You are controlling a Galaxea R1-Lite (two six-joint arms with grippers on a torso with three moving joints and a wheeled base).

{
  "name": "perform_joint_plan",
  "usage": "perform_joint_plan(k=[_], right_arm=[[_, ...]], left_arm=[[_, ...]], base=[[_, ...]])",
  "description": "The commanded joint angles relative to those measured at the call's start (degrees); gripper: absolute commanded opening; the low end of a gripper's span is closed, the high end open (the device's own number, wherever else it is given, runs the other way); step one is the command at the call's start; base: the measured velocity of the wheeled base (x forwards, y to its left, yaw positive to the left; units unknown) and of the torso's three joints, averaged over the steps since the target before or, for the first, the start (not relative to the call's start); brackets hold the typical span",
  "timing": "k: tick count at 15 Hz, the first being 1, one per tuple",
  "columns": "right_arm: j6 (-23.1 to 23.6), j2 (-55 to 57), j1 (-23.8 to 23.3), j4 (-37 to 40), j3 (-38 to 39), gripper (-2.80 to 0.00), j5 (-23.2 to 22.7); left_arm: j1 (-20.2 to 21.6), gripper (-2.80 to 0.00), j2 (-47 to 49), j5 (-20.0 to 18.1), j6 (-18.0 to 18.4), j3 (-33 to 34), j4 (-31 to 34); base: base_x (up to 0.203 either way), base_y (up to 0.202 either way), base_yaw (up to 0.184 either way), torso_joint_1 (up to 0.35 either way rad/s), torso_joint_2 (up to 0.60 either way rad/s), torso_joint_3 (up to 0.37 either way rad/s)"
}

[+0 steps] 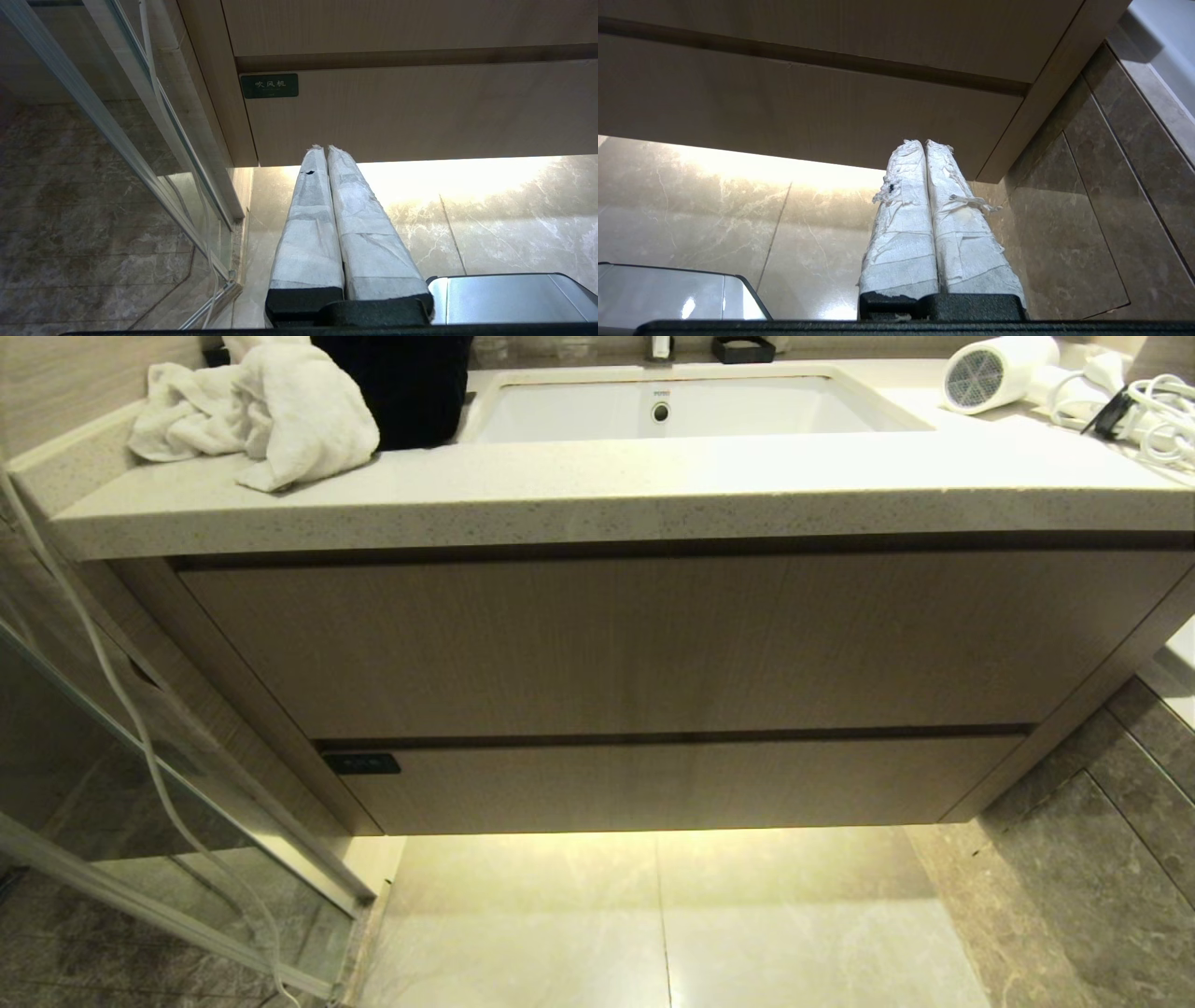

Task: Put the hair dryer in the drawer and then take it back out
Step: Pull open the drawer

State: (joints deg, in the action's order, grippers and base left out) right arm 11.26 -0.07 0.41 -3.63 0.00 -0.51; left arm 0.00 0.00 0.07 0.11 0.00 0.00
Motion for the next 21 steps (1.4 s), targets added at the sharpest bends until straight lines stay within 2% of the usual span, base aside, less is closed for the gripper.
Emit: perform_joint_plan(k=[1, 7, 8, 10, 12, 14, 15, 17, 20, 21], right_arm=[[0.17, -0.01, 0.02, -0.06, 0.00, -2.80, -0.02], [1.48, 0.06, 0.02, 0.36, -1.41, -2.80, 0.15], [1.44, 0.71, 0.02, 2.39, -5.41, -2.80, 0.18], [1.19, 4.77, 0.01, 10.15, -18.24, -2.80, 0.38], [-1.09, 15.66, 0.02, 21.60, -34.26, -2.80, 0.42], [-4.25, 27.67, 0.13, 33.48, -46.08, -2.80, -0.01], [-5.40, 32.92, 0.31, 37.90, -49.20, -2.80, -1.31], [-6.74, 43.32, 0.54, 41.75, -53.18, -2.80, -5.85], [-9.73, 59.18, 3.37, 43.25, -57.40, -2.80, -11.79], [-12.22, 64.71, 5.69, 43.10, -58.94, -2.80, -13.21]], left_arm=[[0.00, -2.80, 0.00, 0.01, -0.02, 0.00, 0.00], [0.00, -2.80, 0.00, 0.01, -0.02, 0.00, 0.00], [0.00, -2.80, -0.05, 0.01, -0.01, 0.00, 0.00], [0.00, -2.80, 0.00, 0.01, -0.02, 0.00, 0.00], [0.00, -2.80, 0.00, 0.01, -0.02, 0.00, 0.00], [0.00, -2.80, 0.00, 0.01, -0.02, 0.00, 0.00], [0.00, -2.80, 0.00, 0.01, -0.02, 0.00, 0.00], [0.00, -2.80, 0.00, 0.01, -0.02, 0.00, 0.00], [0.00, -2.80, 0.00, 0.01, -0.02, 0.00, 0.00], [0.00, -2.80, -0.05, 0.01, -0.02, 0.00, 0.00]], base=[[0.000, 0.000, 0.000, 0.000, 0.00, 0.000], [0.000, 0.000, 0.000, 0.000, 0.00, 0.000], [0.000, 0.000, 0.000, 0.000, 0.00, 0.000], [0.000, 0.000, 0.000, 0.000, 0.00, 0.000], [0.000, 0.000, 0.000, 0.000, 0.00, 0.000], [0.000, 0.000, 0.000, 0.000, 0.00, 0.000], [0.000, 0.000, 0.000, 0.000, 0.00, 0.000], [0.000, 0.000, 0.000, 0.000, 0.00, 0.000], [0.000, 0.000, 0.000, 0.000, 0.00, 0.000], [0.000, 0.000, 0.000, 0.000, 0.00, 0.000]])
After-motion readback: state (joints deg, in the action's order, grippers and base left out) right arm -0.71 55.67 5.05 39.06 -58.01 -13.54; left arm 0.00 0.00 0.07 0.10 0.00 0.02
